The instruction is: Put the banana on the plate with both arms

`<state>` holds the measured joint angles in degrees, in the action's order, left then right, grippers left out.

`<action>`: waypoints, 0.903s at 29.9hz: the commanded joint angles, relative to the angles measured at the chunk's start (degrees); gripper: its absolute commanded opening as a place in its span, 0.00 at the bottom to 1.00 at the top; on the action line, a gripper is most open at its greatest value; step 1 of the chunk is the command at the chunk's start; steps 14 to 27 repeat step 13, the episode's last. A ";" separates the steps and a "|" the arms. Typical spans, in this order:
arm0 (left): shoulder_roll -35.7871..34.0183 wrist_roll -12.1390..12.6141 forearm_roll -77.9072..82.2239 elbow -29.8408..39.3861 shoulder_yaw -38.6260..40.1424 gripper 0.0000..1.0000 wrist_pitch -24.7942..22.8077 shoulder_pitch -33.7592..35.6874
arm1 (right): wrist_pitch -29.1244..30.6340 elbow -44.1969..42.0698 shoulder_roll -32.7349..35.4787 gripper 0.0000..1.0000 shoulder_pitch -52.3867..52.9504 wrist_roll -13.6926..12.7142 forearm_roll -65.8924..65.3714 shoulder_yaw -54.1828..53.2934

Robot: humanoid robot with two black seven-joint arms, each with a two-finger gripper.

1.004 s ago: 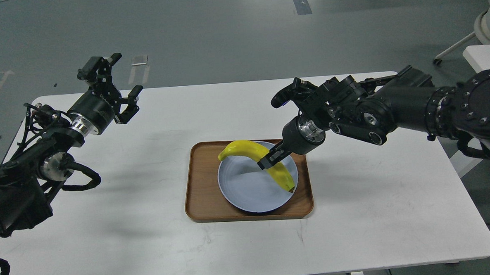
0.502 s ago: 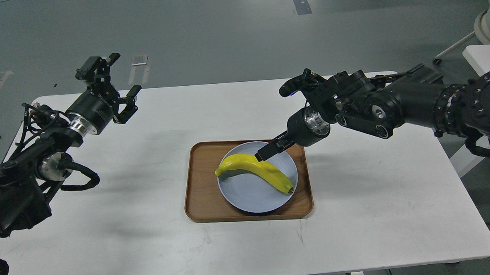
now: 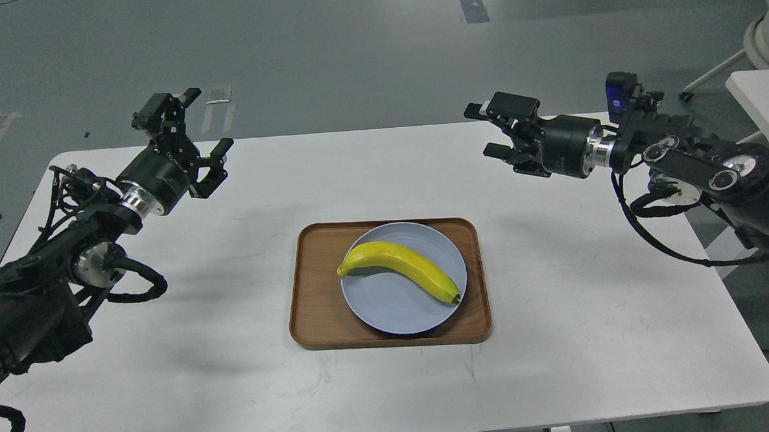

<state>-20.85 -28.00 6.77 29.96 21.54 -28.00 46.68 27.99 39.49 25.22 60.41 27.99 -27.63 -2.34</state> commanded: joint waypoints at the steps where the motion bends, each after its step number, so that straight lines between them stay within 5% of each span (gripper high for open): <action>1: 1.25 0.00 -0.09 -0.52 0.17 0.98 0.00 -0.18 | 0.01 -0.12 -0.09 1.00 -3.71 0.01 2.22 -6.62; 27: 6.96 0.00 -0.10 -2.72 0.26 0.98 0.00 -1.06 | 0.01 -2.23 -1.49 1.00 -6.44 0.01 2.93 -8.64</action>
